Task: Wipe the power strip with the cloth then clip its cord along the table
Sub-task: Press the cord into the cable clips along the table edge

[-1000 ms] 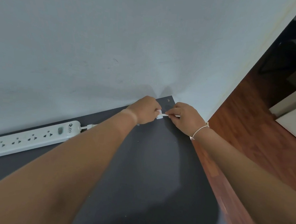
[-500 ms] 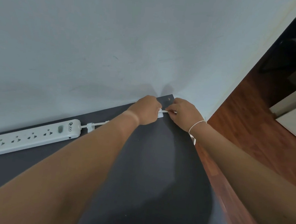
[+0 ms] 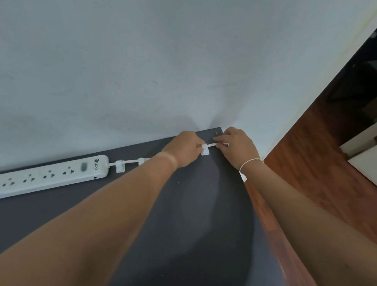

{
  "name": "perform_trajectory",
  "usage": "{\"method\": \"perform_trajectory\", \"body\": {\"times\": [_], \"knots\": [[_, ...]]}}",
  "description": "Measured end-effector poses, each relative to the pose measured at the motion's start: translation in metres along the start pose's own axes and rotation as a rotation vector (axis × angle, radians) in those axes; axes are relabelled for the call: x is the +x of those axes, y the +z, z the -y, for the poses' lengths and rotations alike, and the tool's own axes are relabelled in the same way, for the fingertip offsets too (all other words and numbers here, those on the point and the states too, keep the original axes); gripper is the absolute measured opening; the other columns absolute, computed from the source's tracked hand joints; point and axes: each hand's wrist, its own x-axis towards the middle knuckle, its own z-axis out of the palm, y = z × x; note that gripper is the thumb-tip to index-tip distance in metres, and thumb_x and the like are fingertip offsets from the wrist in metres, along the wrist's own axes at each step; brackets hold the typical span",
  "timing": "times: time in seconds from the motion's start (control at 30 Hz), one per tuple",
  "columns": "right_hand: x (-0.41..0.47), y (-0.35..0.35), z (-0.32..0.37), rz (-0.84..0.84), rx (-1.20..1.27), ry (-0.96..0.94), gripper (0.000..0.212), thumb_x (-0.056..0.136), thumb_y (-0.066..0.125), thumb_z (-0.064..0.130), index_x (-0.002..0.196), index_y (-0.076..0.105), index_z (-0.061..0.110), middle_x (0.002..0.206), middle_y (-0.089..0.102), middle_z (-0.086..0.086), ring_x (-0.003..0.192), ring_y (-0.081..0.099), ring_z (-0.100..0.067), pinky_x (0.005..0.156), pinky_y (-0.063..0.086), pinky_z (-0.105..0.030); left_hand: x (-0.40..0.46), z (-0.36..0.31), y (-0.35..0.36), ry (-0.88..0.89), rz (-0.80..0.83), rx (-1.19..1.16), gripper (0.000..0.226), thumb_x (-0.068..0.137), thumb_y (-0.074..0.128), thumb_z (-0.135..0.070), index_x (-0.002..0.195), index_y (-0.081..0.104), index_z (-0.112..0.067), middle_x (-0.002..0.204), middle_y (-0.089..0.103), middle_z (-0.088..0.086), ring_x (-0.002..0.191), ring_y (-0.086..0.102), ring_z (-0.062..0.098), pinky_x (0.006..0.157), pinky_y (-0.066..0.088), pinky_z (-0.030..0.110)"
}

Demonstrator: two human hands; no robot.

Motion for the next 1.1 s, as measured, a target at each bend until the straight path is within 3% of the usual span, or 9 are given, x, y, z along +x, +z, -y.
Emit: {"method": "perform_trajectory", "body": {"times": [0.07,0.13,0.23,0.3,0.43,0.77,1.1], "knots": [[-0.004,-0.006,0.002,0.005,0.018,0.041,0.031,0.092,0.051,0.019,0.122,0.060,0.017,0.116,0.057,-0.011,0.113,0.048,-0.028,0.094,0.041,-0.034,-0.008,0.004,-0.003,-0.003,-0.005,0.059,0.031,0.091,0.047,-0.015,0.060,0.042,-0.010,0.058,0.039,0.002,0.065,0.042,0.027,0.054,0.028,0.030],[-0.008,-0.011,0.005,0.007,0.024,0.061,0.033,0.092,0.050,0.019,0.124,0.058,0.018,0.117,0.057,-0.010,0.114,0.048,-0.027,0.096,0.042,-0.035,-0.021,0.011,-0.010,-0.030,-0.021,0.079,0.028,0.091,0.047,-0.016,0.066,0.044,-0.006,0.068,0.045,0.006,0.070,0.047,0.031,0.062,0.038,0.036],[-0.014,-0.019,0.015,-0.003,0.026,0.064,0.032,0.092,0.049,0.017,0.122,0.060,0.017,0.117,0.058,-0.011,0.113,0.050,-0.028,0.096,0.042,-0.035,-0.044,0.031,-0.028,-0.083,-0.055,0.092,0.027,0.094,0.046,-0.019,0.096,0.060,0.004,0.098,0.058,0.015,0.095,0.055,0.033,0.088,0.046,0.043],[-0.018,-0.022,0.026,-0.008,0.034,0.058,0.031,0.092,0.050,0.016,0.121,0.061,0.016,0.116,0.058,-0.012,0.113,0.050,-0.028,0.096,0.042,-0.035,-0.063,0.048,-0.042,-0.116,-0.082,0.116,0.035,0.095,0.046,-0.023,0.120,0.059,-0.002,0.117,0.057,0.014,0.111,0.053,0.030,0.098,0.043,0.040],[-0.026,-0.021,0.060,0.032,0.045,-0.013,0.031,0.091,0.053,0.020,0.121,0.060,0.016,0.116,0.058,-0.010,0.113,0.050,-0.027,0.095,0.041,-0.033,-0.111,0.090,-0.069,-0.209,-0.137,0.127,0.043,0.094,0.048,-0.027,0.134,0.050,-0.011,0.135,0.052,0.009,0.128,0.045,0.025,0.109,0.034,0.033],[-0.037,0.024,0.176,0.208,-0.006,-0.221,0.041,0.090,0.053,0.028,0.131,0.049,0.023,0.132,0.052,-0.003,0.124,0.044,-0.023,0.103,0.036,-0.034,-0.234,0.192,-0.116,-0.459,-0.074,0.232,0.065,0.087,0.057,-0.027,0.145,0.029,-0.019,0.151,0.034,0.002,0.138,0.032,0.023,0.113,0.031,0.037],[-0.024,0.082,0.251,0.314,-0.068,-0.245,0.057,0.086,0.057,0.030,0.139,0.036,0.024,0.145,0.041,0.003,0.132,0.039,-0.020,0.110,0.034,-0.035,-0.265,0.264,-0.128,-0.474,-0.013,0.307,0.069,0.086,0.058,-0.027,0.146,0.026,-0.020,0.150,0.035,0.000,0.136,0.034,0.023,0.111,0.035,0.036]]}}
